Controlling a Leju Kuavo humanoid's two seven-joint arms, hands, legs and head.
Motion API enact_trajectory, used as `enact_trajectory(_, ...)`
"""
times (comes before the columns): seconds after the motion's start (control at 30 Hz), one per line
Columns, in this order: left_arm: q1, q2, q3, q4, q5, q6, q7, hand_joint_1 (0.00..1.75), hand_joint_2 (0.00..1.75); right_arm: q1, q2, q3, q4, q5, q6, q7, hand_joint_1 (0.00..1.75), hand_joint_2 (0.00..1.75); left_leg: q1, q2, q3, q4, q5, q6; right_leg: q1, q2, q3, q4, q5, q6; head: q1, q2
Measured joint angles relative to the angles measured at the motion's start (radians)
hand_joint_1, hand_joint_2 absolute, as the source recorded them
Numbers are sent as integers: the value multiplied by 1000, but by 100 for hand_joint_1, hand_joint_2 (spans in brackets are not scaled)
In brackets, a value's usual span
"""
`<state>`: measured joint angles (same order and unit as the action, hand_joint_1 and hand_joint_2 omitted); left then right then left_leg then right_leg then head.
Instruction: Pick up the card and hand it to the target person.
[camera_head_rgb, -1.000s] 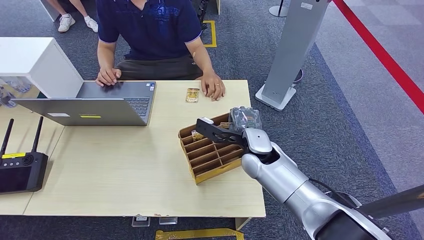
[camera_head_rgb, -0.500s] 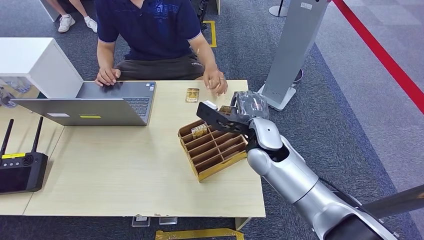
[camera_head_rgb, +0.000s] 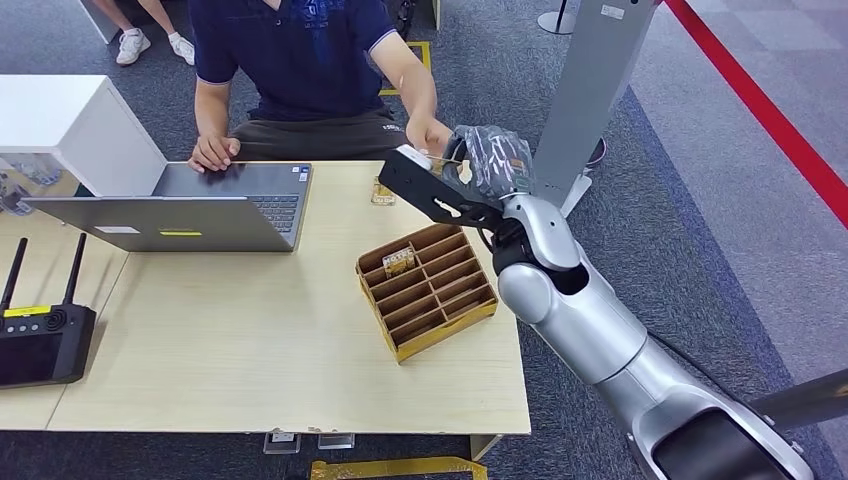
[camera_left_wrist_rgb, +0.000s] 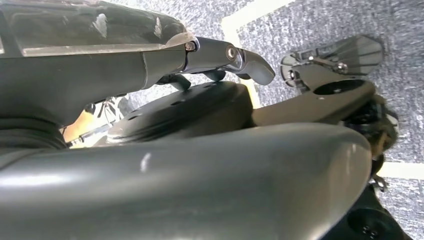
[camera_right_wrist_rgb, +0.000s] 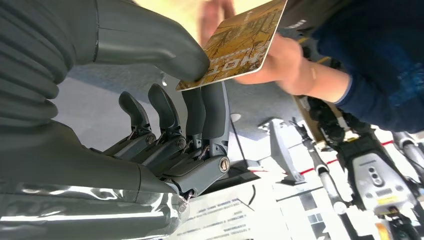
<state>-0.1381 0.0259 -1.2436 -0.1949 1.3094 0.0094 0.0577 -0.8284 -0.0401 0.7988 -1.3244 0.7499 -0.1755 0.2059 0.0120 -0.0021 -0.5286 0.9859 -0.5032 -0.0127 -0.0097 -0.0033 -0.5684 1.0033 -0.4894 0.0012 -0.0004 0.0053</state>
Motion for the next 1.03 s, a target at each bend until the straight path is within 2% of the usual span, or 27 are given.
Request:
enact_trajectory(0.1,-11,0,-6,0,-5,-2,3,0,0,-33,58,17,133,-19,-55,-53,141,175,0,0,0,0,0,0,0,0,0,1,0,0,0,0)
enact_trajectory(0.27,-14,0,-11,0,-5,-1,7,0,0,-71,146,39,329,-38,-87,-101,141,175,0,0,-1,0,0,-1,0,0,-1,1,0,0,0,0)
enact_trajectory(0.43,-9,0,-11,0,1,0,11,0,0,-89,203,52,461,-38,-99,-118,141,175,0,0,-1,0,0,0,0,0,-1,1,0,0,0,0)
enact_trajectory(0.57,-3,0,-11,0,0,-5,11,0,0,-96,228,63,527,-37,-99,-117,0,175,0,0,-1,0,0,0,0,0,-1,1,0,0,0,0)
enact_trajectory(1.03,-3,2,-12,0,-1,-10,3,0,0,-103,247,85,614,-37,-110,-109,0,175,0,0,0,0,0,-1,0,0,-1,1,0,0,0,0)
